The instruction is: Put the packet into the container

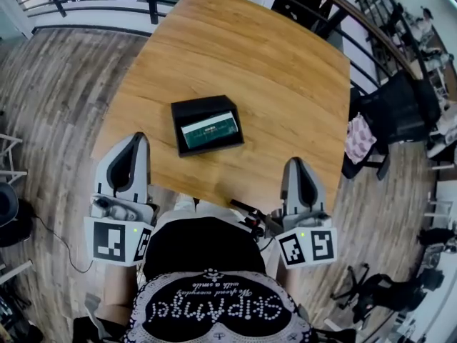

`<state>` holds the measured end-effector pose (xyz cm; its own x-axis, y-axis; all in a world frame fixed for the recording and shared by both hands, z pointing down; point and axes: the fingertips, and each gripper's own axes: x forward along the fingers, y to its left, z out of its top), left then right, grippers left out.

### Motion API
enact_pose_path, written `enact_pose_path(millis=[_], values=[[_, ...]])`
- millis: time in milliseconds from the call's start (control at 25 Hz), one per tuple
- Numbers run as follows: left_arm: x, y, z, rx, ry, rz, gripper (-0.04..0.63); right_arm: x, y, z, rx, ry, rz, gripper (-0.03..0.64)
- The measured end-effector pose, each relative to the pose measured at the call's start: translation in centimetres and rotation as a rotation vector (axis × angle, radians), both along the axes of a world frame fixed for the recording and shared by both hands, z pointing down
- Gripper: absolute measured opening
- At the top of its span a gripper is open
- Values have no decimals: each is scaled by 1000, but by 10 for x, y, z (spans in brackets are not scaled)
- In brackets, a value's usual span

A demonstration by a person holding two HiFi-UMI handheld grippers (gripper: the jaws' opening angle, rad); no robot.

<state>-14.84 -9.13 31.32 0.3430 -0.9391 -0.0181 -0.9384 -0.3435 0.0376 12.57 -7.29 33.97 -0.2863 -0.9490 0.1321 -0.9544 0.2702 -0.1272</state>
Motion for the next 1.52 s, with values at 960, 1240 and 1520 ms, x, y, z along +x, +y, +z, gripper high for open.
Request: enact_pose_path(millis=[960,1240,1520], values=[[-21,34,36,-57,66,-23,28,-16,34,13,-16,-6,-2,40],[-26,36,55,-79,78,-40,29,-29,34,36,-57,-1,-8,40],[-29,35,63,-84,76,-14,29,-37,35,46,-81,-6,1,40]])
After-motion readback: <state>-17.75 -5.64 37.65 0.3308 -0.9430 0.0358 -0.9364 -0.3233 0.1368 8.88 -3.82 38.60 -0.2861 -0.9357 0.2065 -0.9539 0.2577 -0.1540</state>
